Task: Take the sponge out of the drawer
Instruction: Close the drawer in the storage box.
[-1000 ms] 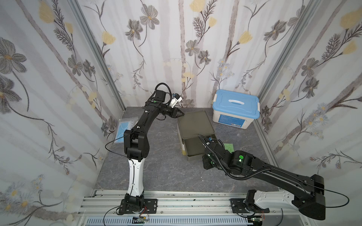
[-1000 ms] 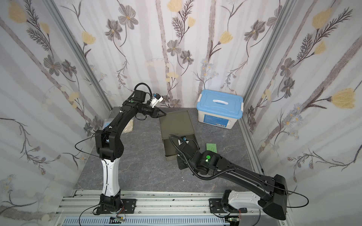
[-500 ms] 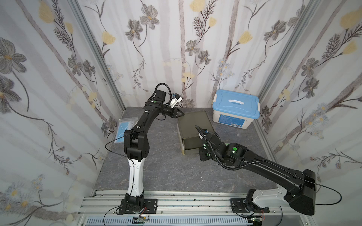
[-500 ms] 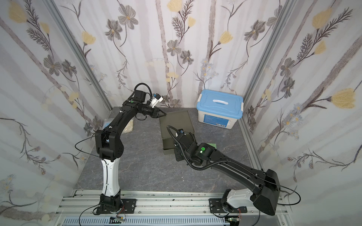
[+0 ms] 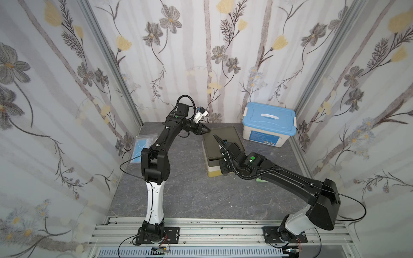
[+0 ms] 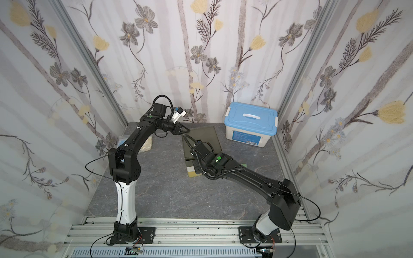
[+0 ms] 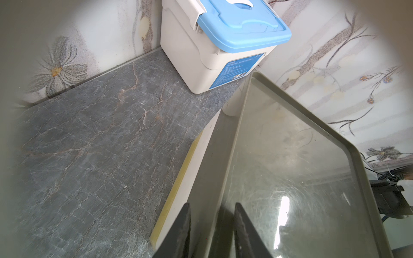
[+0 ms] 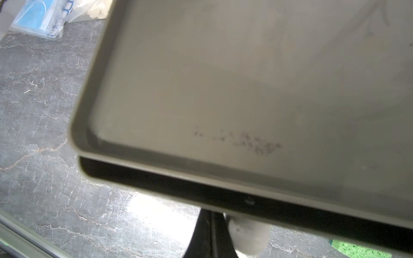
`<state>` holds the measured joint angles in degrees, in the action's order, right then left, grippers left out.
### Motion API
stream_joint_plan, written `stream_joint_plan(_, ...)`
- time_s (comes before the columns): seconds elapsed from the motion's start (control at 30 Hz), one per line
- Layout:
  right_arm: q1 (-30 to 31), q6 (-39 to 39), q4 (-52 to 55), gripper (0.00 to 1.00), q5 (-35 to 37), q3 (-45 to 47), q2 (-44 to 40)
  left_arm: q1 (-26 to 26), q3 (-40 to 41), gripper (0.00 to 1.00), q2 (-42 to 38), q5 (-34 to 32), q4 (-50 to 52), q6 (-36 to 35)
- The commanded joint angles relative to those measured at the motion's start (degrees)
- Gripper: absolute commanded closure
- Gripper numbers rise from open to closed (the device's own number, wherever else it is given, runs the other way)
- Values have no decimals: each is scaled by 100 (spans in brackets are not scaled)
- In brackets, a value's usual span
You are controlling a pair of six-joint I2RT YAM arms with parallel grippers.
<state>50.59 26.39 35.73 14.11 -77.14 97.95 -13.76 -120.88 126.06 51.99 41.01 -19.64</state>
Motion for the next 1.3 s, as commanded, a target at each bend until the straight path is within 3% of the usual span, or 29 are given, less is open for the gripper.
stream_joint_plan(0.0, -45, -168, -386, 100, 154, -136, 105, -2, 3, 66, 85, -302, 481, -167)
stream_joint_plan(0.47, -119, -332, -296, 100, 195, -525, 309, -2, -1, 66, 129, -309, 506, -215)
stream_joint_plan(0.57, -80, -350, -150, 82, 368, -570, -63, 1, -6, 66, 138, -315, 505, -214)
stream_joint_plan(0.63, -6, -281, -66, 64, 481, -500, -510, -4, -23, 67, 147, -314, 513, -216)
stream_joint_plan(0.77, 60, 238, -542, 60, 475, 466, -1670, -5, -79, 67, 155, -289, 527, -198)
stream_joint_plan(0.97, 142, 1724, -2489, 60, 352, 3310, -2926, 4, -115, 66, 156, -308, 576, -239)
stream_joint_plan(1.07, 418, 1896, -3603, 60, 788, 4149, -3112, 5, -98, 67, 172, -297, 549, -203)
stream_joint_plan(1.27, 572, 1782, -4628, 60, 1470, 4470, -2736, -4, -19, 67, 155, -266, 474, -146)
